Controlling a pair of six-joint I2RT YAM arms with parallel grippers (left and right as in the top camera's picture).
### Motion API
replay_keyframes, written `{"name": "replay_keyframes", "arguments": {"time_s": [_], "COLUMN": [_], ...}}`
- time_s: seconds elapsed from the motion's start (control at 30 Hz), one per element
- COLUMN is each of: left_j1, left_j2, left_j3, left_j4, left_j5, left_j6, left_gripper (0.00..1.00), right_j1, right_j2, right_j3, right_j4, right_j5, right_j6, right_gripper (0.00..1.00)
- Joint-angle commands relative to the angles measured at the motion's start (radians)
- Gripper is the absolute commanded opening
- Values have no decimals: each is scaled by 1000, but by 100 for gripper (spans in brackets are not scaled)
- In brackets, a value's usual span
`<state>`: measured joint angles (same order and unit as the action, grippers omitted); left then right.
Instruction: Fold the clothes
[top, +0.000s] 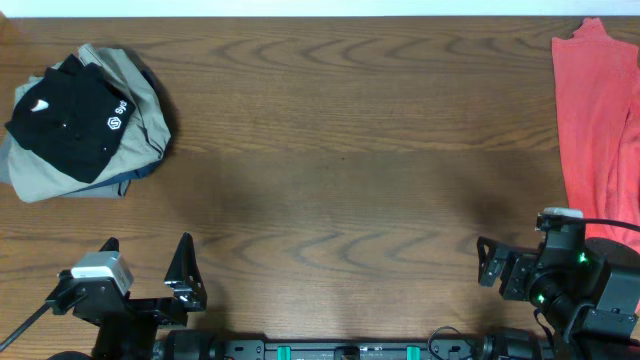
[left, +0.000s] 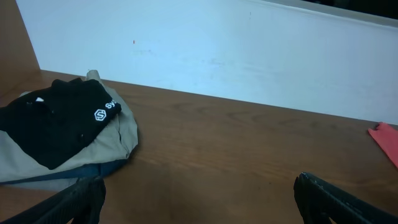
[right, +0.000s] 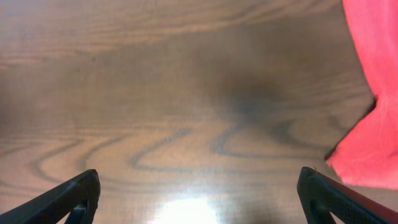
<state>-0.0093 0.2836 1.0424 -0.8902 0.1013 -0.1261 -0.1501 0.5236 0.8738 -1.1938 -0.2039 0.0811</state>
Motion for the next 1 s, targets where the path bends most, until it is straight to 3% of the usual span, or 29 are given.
{"name": "replay_keyframes", "arguments": {"time_s": [0.0,0.43,0.57,0.97], "left_j1": [2,2,2,2], "left_j2": [-1,-1,-1,-1], "left_j3": [-5,-5,-5,-5], "left_j4": [2,2,2,2], "left_j5": [-8,-8,-8,-8], "left_j6": [17,17,17,17], "left_gripper": [98,98,98,98], "right_j1": [24,69,120,136], "right_j2": [-1,-52,-160,-519], "right_j3": [-7,-18,-94,-615], "right_j4": [-15,18,176,863], "right_j5": [10,40,34,6], "right_j6": [11,-6,-78,-150], "right_gripper": [99,99,99,99]}}
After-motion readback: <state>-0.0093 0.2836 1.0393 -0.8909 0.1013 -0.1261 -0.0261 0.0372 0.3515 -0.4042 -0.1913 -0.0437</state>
